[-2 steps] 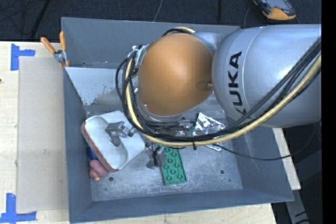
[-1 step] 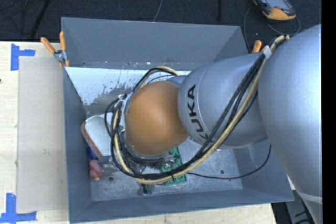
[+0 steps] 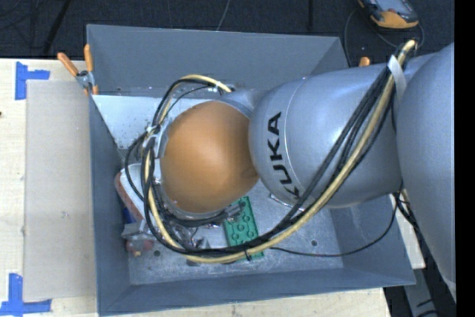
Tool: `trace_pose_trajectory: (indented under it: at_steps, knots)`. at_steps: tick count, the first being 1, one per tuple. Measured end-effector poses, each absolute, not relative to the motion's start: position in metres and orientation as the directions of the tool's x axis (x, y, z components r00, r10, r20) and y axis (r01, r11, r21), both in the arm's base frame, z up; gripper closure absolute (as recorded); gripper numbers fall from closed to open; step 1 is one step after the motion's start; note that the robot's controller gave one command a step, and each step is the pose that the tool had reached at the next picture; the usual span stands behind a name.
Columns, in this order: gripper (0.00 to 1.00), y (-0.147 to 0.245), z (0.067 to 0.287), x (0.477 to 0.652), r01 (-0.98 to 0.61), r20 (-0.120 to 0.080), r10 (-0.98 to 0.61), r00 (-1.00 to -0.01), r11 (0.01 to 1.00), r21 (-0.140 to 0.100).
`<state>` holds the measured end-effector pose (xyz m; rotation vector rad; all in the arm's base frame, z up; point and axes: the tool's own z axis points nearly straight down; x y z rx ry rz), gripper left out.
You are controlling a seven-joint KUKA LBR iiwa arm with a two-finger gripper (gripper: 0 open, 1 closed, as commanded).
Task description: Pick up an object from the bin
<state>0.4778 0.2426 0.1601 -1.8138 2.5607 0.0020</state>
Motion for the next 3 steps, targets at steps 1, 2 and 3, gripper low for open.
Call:
trace_pose_trajectory:
  at_steps: [1, 2, 3]
  knots:
    - [0.0, 0.212, 0.084, 0.582, -0.965, 0.0, -0.965, -0.263, 0.263, 0.0]
    - [1.0, 0.214, 0.087, 0.58, -0.964, 0.002, -0.964, -0.265, 0.265, 0.003]
    - [1.0, 0.191, 0.205, 0.573, -0.954, -0.002, -0.954, 0.3, -0.3, -0.003]
